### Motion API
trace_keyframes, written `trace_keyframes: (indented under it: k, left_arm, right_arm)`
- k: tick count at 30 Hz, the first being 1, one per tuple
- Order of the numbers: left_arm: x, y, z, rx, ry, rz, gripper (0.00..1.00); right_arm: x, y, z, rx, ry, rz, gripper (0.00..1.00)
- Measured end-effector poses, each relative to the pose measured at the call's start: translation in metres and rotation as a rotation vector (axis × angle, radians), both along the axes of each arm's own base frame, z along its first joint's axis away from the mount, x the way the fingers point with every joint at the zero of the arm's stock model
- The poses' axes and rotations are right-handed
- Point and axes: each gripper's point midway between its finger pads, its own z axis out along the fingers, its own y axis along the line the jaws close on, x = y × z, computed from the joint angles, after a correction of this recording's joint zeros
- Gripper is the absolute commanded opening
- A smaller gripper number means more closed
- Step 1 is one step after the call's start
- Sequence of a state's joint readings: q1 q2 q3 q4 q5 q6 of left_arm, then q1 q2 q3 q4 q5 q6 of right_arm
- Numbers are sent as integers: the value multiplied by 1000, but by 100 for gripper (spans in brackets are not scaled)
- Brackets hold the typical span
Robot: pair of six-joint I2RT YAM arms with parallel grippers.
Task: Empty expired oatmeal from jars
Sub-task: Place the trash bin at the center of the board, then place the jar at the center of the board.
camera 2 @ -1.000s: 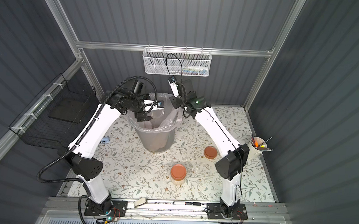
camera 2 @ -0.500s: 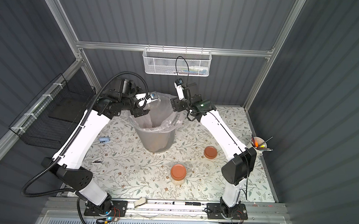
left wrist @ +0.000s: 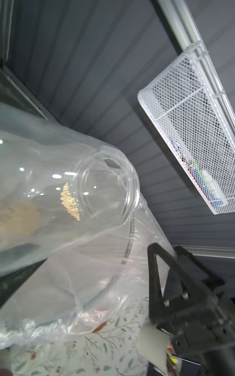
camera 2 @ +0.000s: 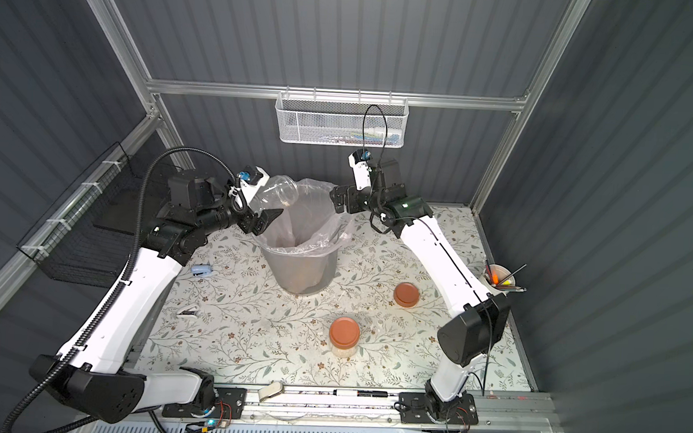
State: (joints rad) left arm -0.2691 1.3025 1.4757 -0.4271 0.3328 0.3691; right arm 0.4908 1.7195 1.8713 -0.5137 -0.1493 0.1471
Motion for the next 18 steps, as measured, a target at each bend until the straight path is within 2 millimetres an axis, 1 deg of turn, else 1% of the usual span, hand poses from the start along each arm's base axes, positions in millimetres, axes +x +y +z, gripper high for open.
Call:
trace_keyframes:
  k: [4, 7, 9, 11, 14, 16, 18]
  left_arm:
    - [11, 9, -2, -227, 60, -10, 0]
    - [14, 12, 4, -372, 89, -48, 0]
    - [14, 9, 15, -440, 87, -93, 0]
    - [9, 2, 32, -502, 69, -166, 0]
    - [-2, -5, 53, -590, 27, -288, 0]
    - [-10, -6, 64, -659, 6, -376, 0]
    - [-9, -1, 72, -731, -21, -443, 0]
  right_arm:
    - [-7, -2, 25, 67, -37, 24, 99]
    - [-9, -7, 37, 110, -54, 37, 99]
    - [-9, -10, 36, 127, -47, 40, 99]
    - [-8, -13, 30, 133, -33, 38, 99]
    - [-6, -13, 17, 138, -3, 38, 99]
    - [-8, -9, 13, 151, 14, 60, 99]
    - [-10, -5, 15, 171, 10, 81, 99]
